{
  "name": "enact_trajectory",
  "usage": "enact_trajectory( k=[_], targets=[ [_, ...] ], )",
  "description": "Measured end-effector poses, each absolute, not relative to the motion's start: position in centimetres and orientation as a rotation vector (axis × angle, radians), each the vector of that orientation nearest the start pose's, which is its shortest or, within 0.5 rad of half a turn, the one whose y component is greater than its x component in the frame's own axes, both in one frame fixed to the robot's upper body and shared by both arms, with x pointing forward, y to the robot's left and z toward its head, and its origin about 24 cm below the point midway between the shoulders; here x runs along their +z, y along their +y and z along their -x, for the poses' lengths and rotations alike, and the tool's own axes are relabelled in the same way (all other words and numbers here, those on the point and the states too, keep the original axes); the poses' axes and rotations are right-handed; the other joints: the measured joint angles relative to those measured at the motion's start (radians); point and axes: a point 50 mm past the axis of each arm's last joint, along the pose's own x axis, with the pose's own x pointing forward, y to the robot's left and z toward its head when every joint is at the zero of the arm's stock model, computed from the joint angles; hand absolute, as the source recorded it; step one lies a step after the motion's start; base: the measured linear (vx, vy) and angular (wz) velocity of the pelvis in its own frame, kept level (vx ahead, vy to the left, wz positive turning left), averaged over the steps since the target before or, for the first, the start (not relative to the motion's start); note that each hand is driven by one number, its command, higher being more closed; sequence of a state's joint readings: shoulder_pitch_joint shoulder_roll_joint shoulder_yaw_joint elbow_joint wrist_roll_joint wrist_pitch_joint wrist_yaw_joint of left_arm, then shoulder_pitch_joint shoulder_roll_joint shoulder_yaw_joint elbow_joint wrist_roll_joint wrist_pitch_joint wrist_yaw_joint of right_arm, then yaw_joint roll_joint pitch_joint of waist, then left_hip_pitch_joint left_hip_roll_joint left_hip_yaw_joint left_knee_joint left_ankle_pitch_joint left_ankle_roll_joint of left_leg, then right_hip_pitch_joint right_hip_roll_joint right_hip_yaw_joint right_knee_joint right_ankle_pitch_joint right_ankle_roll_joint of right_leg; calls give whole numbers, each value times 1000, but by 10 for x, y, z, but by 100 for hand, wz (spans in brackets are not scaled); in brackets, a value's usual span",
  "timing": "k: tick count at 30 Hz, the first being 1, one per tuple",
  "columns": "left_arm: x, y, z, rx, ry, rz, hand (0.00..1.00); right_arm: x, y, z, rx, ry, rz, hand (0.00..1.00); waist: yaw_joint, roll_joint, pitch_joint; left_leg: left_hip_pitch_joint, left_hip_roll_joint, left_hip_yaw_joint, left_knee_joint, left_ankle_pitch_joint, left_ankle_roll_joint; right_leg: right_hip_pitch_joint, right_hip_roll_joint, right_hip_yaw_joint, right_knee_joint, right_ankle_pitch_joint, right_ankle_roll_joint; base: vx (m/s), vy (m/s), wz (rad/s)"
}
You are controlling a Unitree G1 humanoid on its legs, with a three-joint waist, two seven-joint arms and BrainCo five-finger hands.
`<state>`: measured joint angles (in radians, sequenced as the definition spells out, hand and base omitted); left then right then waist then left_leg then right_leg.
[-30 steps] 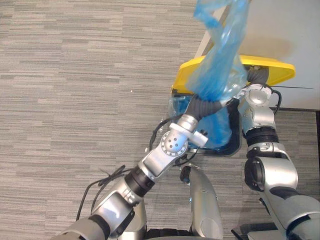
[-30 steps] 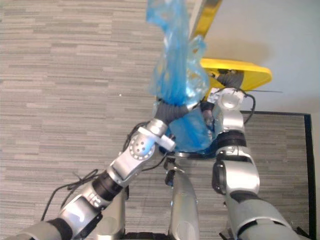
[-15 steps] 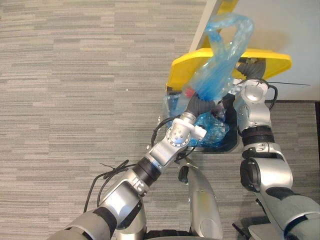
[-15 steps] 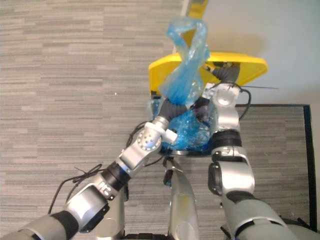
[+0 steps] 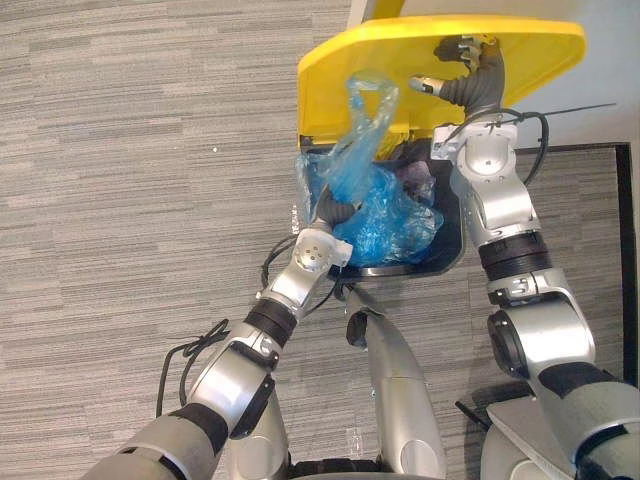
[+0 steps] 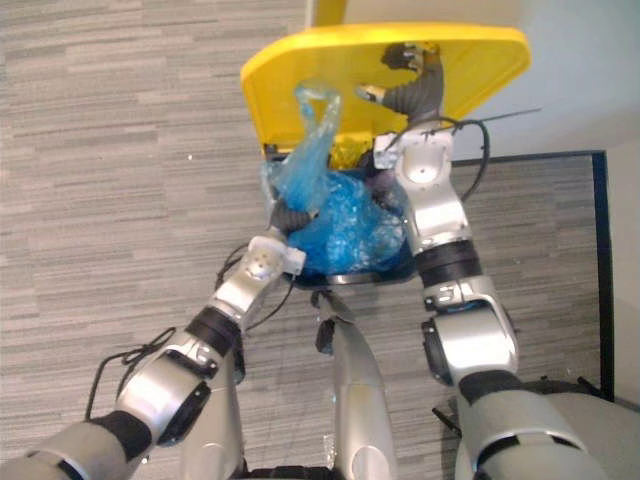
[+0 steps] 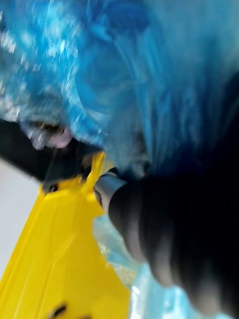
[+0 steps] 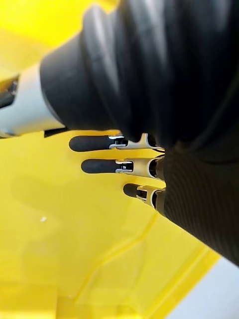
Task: Gather rubbish on tea table into small bin, then transfer packed bag to large trash can.
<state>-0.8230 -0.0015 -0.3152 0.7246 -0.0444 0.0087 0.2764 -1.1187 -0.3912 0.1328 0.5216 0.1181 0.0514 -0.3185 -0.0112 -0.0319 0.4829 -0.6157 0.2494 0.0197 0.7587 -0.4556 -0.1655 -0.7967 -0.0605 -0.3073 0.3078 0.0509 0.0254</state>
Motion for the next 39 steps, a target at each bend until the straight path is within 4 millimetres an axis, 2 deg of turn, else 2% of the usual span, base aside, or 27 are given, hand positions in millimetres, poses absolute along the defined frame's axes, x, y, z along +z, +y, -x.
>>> enact_trajectory(
  k=[5, 10, 15, 21, 26, 28, 29, 31, 32, 34, 35, 36, 39],
  targets=[
    [113, 40, -371, -163, -78, -246, 0, 321, -140, -383, -135, -641, 268, 0, -3, -1, 0, -13, 15, 5, -4, 2, -4, -23, 17, -4, 4, -1, -4, 11, -71, -6],
    [112, 39, -371, -183, -74, -241, 0, 321, -128, -382, -79, -654, 307, 0, -3, -1, 0, -10, 19, 7, -6, 3, -5, -24, 21, -3, 10, -4, -8, 18, -34, -2],
    [112, 41, -371, -183, -64, -192, 0, 320, -125, -382, -59, -647, 316, 0, 1, -1, 0, -3, 10, 7, -5, 4, -7, -18, 11, -3, 18, -5, -9, 3, -7, 2],
    [125, 49, -364, -171, -148, -116, 0, 297, -125, -391, -58, -561, 366, 0, 5, 0, 0, 54, -8, -3, -19, 14, -7, 43, -8, -7, 22, -1, -16, -8, 3, 9],
    [124, 62, -356, -148, -187, -113, 0, 266, -131, -393, -65, -489, 389, 0, 19, 0, -1, 112, -33, -9, -59, 30, 2, 92, -31, -9, 20, -9, -12, -16, -18, 14],
    [117, 73, -350, -118, -187, -118, 0, 243, -142, -393, -85, -437, 401, 0, 25, -3, -3, 146, -43, -19, -88, 41, 6, 122, -41, -17, 19, -17, -15, -11, -35, 19],
    [115, 75, -349, -113, -184, -116, 0, 238, -144, -393, -91, -425, 410, 0, 27, -4, -4, 152, -47, -20, -97, 46, 5, 126, -44, -18, 19, -19, -13, 1, -53, 25],
    [107, 87, -344, -89, -169, -118, 0, 210, -158, -391, -118, -344, 415, 0, 40, -3, -5, 181, -67, -30, -141, 68, 7, 145, -63, -24, 19, -29, -1, 10, -48, 23],
    [105, 89, -343, -81, -164, -114, 0, 205, -160, -391, -121, -328, 425, 0, 41, -3, -5, 187, -70, -31, -149, 73, 5, 149, -64, -24, 19, -29, -1, 25, -56, 18],
    [87, 110, -334, -16, -112, -89, 0, 167, -174, -389, -139, -202, 428, 0, 49, -3, -5, 235, -73, -42, -183, 87, 3, 189, -68, -36, 21, -41, 1, 42, -64, 16],
    [81, 114, -332, -4, -95, -82, 0, 159, -178, -388, -149, -175, 422, 0, 49, -2, -6, 244, -73, -46, -188, 88, 6, 200, -70, -41, 21, -45, -1, 45, -35, 20],
    [67, 125, -324, 17, -50, -71, 0, 143, -188, -383, -175, -126, 403, 0, 51, -2, -6, 269, -78, -55, -205, 94, 4, 217, -79, -48, 35, -59, 0, 42, -33, 23],
    [33, 151, -302, 79, 67, -52, 0, 119, -202, -373, -208, -54, 390, 0, 54, 0, -8, 306, -91, -61, -239, 105, 9, 243, -95, -54, 43, -79, 10, 39, -22, 17]
  ],
)
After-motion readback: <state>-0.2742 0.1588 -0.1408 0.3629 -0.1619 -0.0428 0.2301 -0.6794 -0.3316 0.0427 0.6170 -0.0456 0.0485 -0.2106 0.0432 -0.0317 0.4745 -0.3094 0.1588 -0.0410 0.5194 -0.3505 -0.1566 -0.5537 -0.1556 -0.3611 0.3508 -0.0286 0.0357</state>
